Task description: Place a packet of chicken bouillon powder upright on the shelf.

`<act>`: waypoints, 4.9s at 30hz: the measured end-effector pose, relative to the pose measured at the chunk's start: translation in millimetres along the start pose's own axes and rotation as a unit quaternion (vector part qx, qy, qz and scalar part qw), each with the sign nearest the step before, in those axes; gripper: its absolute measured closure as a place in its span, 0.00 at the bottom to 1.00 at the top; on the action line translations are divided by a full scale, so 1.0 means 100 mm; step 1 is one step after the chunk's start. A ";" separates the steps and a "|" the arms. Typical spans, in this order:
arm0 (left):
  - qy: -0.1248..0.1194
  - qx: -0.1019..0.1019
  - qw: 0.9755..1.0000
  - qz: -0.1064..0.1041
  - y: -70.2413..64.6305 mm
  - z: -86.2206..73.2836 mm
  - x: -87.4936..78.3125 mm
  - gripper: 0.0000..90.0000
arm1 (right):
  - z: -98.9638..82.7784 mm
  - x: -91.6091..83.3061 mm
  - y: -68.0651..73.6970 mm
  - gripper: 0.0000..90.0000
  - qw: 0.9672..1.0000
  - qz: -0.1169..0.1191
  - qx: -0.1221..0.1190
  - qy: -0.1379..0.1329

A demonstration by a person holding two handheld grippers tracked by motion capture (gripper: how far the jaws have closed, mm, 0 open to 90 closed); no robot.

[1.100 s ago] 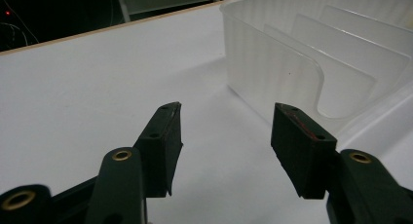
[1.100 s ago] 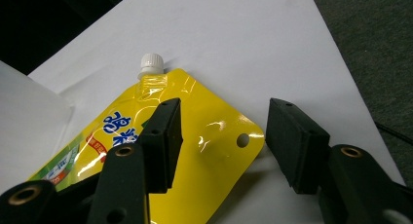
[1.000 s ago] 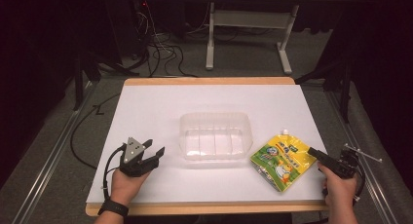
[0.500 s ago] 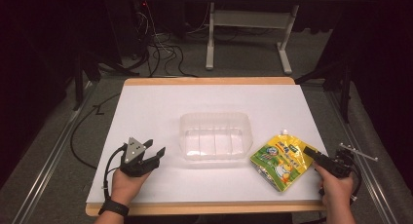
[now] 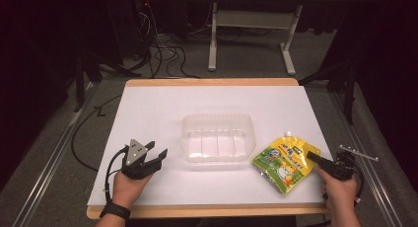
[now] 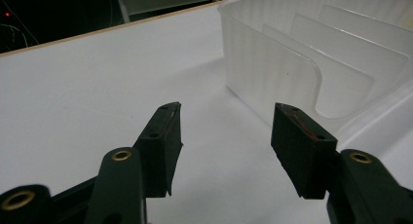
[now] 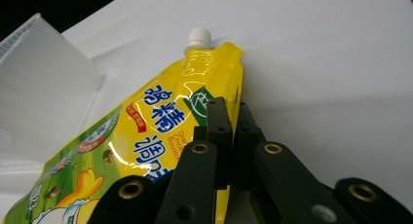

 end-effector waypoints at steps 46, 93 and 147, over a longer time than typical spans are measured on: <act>0.000 -0.005 1.000 0.000 -0.04 0.05 0.17 0.62 | 0.44 -0.73 1.08 0.93 0.959 -0.014 -0.217 -0.181; 0.057 0.016 0.997 -0.040 -0.65 0.00 0.47 0.70 | 0.31 -0.56 0.94 1.00 0.967 -0.036 -0.210 -0.141; -0.004 0.025 0.997 -0.067 -0.98 0.16 0.59 0.81 | 0.71 0.15 2.54 1.00 0.952 0.079 -0.243 -0.169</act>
Point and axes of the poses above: each handheld gripper's, and its own axes: x roughly forward along the jaws, z roughly out of its top, y roughly to its left, the point moved 10 cm from there along x, roughly forward along the jaws, and after that the axes turned 6 degrees about z, right-handed, at the moved point
